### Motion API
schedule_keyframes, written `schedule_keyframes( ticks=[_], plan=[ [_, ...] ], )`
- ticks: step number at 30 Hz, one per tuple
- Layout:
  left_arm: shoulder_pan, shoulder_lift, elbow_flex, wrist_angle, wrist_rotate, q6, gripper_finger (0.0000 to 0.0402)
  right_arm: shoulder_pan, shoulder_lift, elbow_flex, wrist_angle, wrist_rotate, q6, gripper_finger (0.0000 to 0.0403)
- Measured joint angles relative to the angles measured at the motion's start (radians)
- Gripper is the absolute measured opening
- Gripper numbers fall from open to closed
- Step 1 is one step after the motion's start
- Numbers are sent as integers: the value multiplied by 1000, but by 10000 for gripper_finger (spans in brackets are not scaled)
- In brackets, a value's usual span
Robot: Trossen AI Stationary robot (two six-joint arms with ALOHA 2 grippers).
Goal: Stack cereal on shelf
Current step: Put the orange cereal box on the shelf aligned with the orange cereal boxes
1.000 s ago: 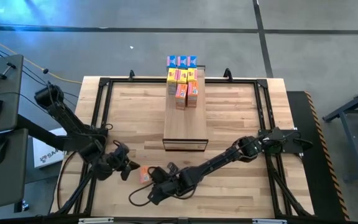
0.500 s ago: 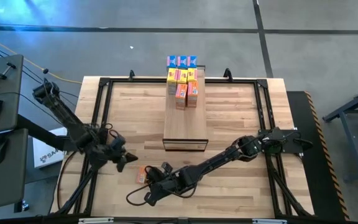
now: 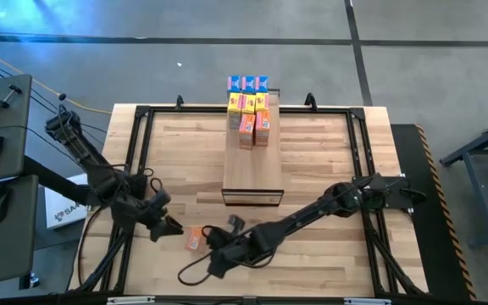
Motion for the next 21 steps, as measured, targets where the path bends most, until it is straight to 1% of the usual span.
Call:
schedule_keyframes(
  ticks=[4,8,9,11,14,15,17,21],
  plan=[
    [3,93,126,-235,2,-62,193,21,-74,-3,-182,24,-7,0],
    [22,193,250,-442,7,-100,213,39,-155,-28,-318,49,-31,0],
    [29,217,271,-444,8,-102,214,42,-172,-40,-331,49,-48,0],
    [44,257,301,-389,19,-82,211,45,-213,-77,-323,48,-102,0],
    [63,310,310,-193,-7,-11,195,53,-291,-174,-267,33,-195,0],
    [71,325,309,-146,-16,-5,188,55,-324,-220,-236,19,-222,0],
    [100,350,310,-62,3,-26,169,61,-403,-330,-177,11,-252,0],
    [145,384,309,-75,30,-107,132,72,-597,-590,4,8,-255,0]
  ],
)
